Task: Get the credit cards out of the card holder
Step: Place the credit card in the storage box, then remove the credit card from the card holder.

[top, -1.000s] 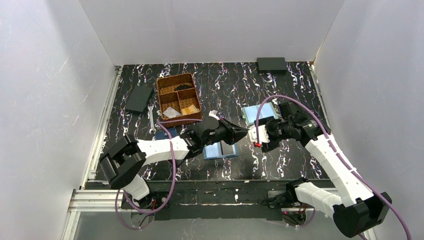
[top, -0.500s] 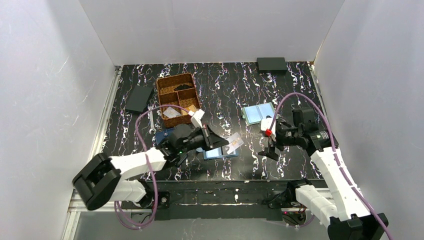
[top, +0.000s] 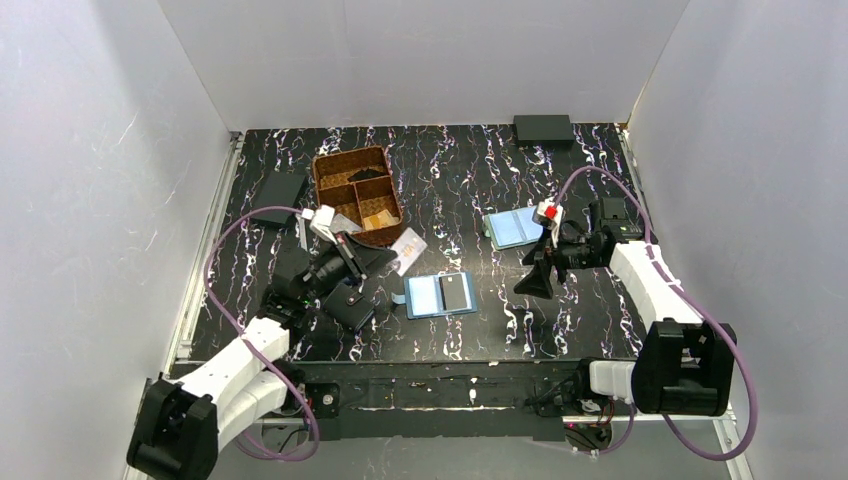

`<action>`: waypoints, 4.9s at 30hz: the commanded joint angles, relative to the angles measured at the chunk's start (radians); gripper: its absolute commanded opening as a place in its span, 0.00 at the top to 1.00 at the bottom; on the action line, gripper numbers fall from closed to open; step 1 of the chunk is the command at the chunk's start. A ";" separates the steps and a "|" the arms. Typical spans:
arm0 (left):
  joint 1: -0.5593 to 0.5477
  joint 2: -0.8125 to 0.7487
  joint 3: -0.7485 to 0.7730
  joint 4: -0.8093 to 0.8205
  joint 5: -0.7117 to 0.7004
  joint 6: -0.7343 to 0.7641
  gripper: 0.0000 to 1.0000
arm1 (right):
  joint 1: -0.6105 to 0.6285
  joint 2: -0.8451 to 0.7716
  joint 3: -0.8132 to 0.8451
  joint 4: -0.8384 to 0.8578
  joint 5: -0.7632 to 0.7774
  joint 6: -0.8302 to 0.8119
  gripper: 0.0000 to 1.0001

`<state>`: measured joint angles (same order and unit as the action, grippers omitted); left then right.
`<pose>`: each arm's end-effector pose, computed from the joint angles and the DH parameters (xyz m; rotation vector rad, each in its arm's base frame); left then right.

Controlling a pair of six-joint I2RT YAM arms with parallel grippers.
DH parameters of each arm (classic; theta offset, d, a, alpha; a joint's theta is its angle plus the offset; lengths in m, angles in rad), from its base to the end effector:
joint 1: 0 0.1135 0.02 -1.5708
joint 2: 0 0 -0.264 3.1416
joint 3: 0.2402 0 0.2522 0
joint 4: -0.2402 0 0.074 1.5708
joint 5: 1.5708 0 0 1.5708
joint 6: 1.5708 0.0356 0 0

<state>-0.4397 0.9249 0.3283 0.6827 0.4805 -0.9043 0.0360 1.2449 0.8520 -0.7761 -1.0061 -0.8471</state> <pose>0.1763 -0.1011 0.2454 0.0479 1.6722 -1.4067 0.2199 0.0380 0.2396 -1.1773 1.9067 0.9471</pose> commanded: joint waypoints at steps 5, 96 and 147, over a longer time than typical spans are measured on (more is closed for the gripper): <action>0.218 0.023 0.036 -0.020 0.118 -0.012 1.00 | -0.058 0.010 0.027 -0.034 0.001 -0.044 0.02; 0.482 -0.164 0.207 -0.648 0.341 0.009 0.02 | -0.093 -0.136 -0.063 0.062 0.008 0.012 0.02; -0.368 -0.030 0.162 -0.633 -0.351 0.130 0.02 | -0.102 -0.104 -0.067 0.156 0.014 0.181 0.02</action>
<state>-0.8013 0.8715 0.4808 0.0284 0.1913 -0.8234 -0.0597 1.1496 0.7532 -0.6464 -1.0138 -0.6853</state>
